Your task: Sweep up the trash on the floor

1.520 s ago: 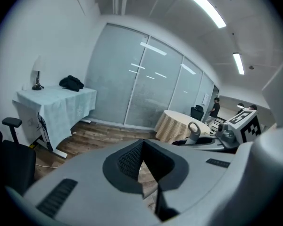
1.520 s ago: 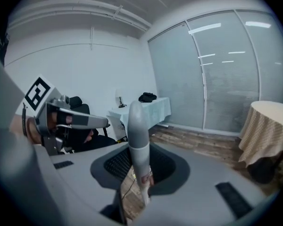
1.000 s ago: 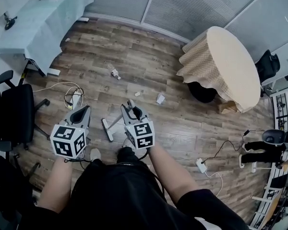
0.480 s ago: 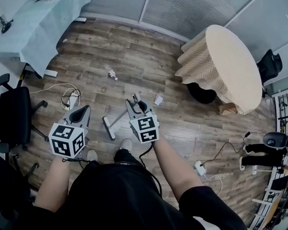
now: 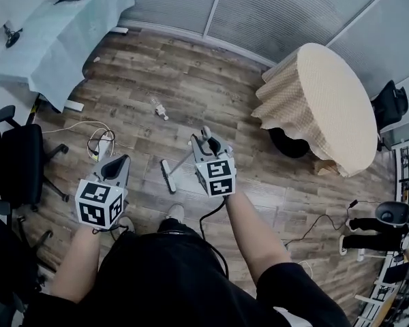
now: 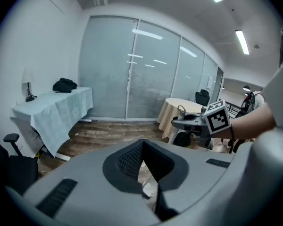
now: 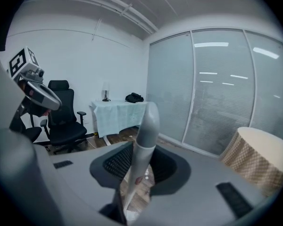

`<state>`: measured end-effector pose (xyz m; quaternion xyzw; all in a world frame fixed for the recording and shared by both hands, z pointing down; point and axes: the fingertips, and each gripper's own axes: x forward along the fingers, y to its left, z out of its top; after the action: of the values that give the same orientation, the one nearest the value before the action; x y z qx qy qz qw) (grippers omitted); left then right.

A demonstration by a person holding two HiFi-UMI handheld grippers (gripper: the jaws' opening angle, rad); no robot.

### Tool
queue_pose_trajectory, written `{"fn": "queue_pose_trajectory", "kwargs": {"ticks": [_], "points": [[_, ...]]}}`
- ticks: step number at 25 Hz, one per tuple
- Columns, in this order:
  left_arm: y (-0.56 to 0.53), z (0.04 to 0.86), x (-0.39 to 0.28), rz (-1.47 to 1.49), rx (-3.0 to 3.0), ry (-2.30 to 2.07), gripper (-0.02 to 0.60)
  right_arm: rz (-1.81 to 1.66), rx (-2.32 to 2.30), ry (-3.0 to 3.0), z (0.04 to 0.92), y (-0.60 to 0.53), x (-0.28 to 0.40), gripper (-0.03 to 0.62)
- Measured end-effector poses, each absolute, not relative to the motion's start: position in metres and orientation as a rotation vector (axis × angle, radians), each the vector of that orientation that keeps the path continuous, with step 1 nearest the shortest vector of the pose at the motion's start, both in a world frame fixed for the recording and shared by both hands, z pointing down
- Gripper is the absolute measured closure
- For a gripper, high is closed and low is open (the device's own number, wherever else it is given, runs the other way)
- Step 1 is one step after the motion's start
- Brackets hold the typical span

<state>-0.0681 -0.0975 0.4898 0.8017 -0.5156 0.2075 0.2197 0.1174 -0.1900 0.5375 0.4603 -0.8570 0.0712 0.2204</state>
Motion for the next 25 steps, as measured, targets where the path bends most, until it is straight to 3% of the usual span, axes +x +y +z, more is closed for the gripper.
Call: {"fn": "queue_pose_trajectory", "kwargs": {"ticks": [19,25], "points": [[-0.111,0.478,-0.012,0.618,2.311,-1.44,0.586,0.345,1.455,-2.326,0.528,-0.215,0.199,0.49],[-0.12,0.476,-0.001,0.623,2.347,-1.405,0.586,0.423,1.538,-2.388,0.483,-0.206,0.219,0.491]]}}
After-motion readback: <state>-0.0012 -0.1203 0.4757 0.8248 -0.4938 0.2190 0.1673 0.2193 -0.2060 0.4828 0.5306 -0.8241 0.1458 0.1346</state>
